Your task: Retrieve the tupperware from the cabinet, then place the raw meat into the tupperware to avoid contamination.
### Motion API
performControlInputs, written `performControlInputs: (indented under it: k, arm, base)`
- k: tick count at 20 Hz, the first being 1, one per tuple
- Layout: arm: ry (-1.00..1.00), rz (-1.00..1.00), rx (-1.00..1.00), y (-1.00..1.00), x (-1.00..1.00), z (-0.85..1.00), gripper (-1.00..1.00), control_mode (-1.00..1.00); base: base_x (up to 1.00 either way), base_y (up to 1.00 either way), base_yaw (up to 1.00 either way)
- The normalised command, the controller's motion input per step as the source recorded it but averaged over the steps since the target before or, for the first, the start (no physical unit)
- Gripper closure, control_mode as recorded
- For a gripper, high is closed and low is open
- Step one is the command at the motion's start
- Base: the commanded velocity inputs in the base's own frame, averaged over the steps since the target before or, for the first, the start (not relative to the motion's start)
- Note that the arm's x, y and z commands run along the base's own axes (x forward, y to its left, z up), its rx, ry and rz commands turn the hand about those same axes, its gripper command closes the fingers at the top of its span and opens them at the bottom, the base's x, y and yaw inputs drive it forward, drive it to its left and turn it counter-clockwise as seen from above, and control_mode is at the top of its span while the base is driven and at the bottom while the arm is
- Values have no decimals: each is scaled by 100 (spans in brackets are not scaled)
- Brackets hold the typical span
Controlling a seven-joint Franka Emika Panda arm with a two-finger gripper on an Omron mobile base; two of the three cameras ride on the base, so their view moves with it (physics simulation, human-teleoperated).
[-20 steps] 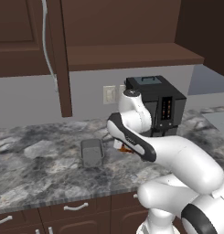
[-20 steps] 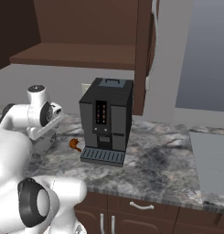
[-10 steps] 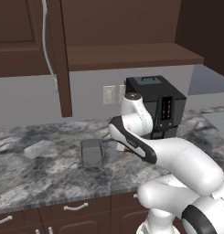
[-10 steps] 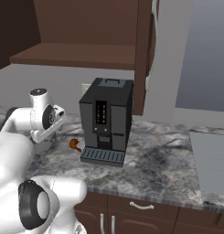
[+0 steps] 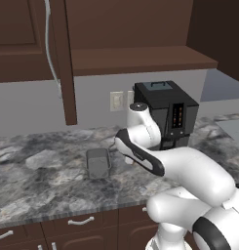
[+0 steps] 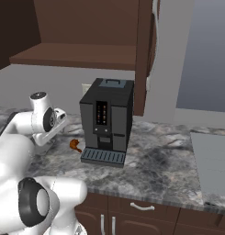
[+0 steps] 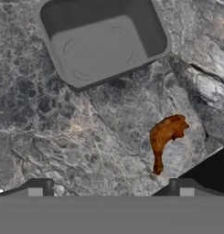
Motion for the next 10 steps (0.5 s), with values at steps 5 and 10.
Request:
performControlInputs:
  k: [5,10]
  arm:
    - [0,0,-3,-8,21,-21,-100,-100]
    - [0,-1,-1,-3,26,-26,-100,-100]
  base:
    - [0,0,0]
    - [0,0,0]
